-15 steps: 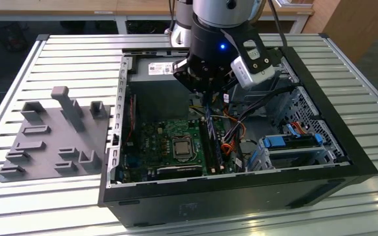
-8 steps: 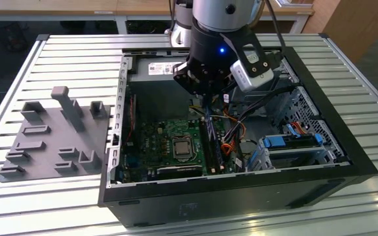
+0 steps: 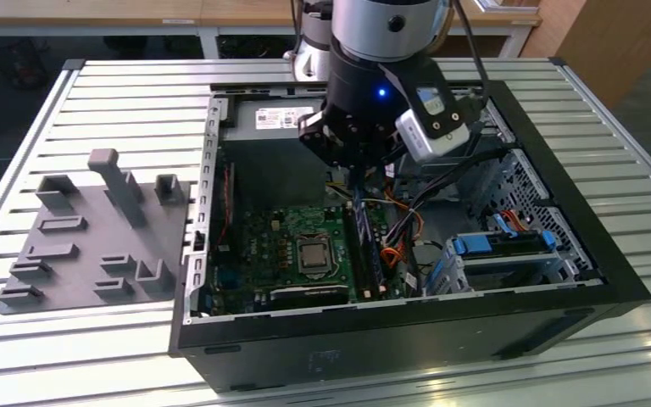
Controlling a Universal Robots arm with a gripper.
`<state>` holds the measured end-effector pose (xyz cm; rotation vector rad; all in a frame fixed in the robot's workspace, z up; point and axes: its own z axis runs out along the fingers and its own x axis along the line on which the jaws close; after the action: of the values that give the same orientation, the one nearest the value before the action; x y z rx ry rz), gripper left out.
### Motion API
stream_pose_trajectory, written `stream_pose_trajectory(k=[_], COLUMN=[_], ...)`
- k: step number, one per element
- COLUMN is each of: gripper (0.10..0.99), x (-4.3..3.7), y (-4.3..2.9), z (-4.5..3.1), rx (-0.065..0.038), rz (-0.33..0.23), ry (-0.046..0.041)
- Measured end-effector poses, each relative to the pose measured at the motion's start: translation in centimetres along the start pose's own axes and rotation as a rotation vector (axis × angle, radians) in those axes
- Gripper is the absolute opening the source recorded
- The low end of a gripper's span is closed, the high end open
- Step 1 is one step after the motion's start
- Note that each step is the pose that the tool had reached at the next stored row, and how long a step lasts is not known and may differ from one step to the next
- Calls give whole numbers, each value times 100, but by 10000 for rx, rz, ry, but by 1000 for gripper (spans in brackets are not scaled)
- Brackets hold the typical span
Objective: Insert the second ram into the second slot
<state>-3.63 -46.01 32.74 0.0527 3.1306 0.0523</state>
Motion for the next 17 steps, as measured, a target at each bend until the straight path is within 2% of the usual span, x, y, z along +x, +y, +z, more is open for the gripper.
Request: stream_pose_trajectory(k=[17], gripper=[137], x=[-41], y=[-3], z=[128], rx=[-3], rz=[-332], ry=[30])
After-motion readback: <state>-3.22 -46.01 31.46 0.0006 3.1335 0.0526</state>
